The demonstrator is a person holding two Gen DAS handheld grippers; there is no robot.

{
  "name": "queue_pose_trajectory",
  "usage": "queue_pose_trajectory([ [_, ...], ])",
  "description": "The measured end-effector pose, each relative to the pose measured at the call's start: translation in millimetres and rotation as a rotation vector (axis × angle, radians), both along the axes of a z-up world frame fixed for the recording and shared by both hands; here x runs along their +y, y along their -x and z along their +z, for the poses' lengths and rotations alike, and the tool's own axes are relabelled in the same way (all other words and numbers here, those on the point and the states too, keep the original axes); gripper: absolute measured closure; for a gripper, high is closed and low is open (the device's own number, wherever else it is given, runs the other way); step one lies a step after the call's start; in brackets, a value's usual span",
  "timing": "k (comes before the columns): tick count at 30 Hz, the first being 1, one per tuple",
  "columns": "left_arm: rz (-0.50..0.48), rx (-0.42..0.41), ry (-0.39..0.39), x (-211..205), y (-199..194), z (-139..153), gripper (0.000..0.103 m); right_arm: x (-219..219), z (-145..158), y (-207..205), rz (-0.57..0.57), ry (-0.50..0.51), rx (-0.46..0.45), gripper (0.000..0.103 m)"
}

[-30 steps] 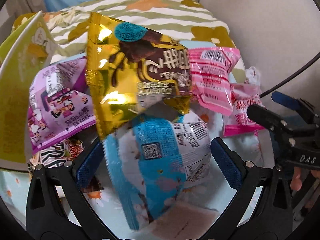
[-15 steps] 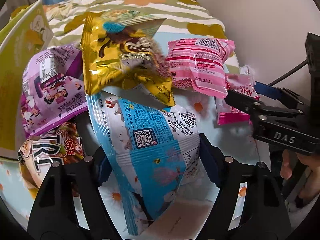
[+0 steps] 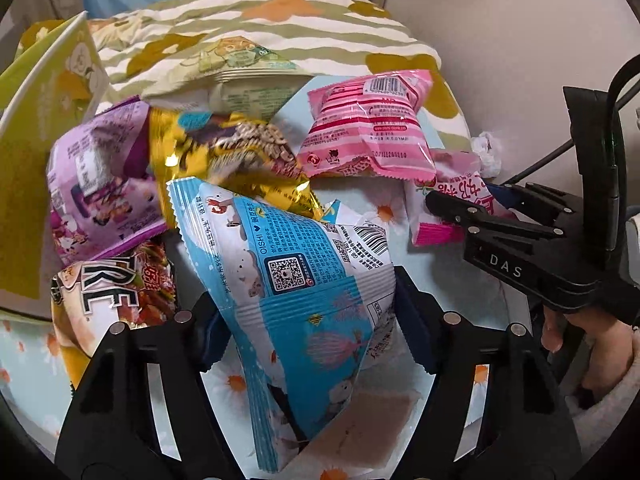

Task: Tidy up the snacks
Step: 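Grasp the blue-white bag with the left tool while the right grasps the pink bag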

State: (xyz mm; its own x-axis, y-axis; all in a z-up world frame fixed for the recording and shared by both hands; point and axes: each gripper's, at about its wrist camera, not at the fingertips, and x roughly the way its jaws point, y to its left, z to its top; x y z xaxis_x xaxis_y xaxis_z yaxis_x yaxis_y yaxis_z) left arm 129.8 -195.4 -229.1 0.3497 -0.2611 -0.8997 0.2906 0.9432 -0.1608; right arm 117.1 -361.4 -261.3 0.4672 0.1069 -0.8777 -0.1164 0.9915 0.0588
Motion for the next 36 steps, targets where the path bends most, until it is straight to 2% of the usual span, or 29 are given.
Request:
queue_pose_trajectory([
  [3,-0.001,-0.001,0.006,1,2,1,0.039,1,3,2,-0.002,-0.008,-0.006,0.072],
  [5,-0.004,0.0,0.009,1,3,2,0.039,0,5,5,-0.008,-0.018,-0.011,0.074],
  [12,-0.015,-0.024,0.017,1,13,13,0.039,-1,16,18,-0.03,-0.032,-0.026,0.08],
  [19,-0.022,-0.063,0.03,4,24,36,0.039,-2,40,34,-0.052,-0.059,-0.067,0.081],
  [29,-0.007,-0.151,0.056,15,29,87,0.039,6,97,56,-0.041,-0.066,-0.158,0.081],
  [36,0.055,-0.254,0.059,53,20,134,0.039,29,147,52,0.012,-0.078,-0.236,0.081],
])
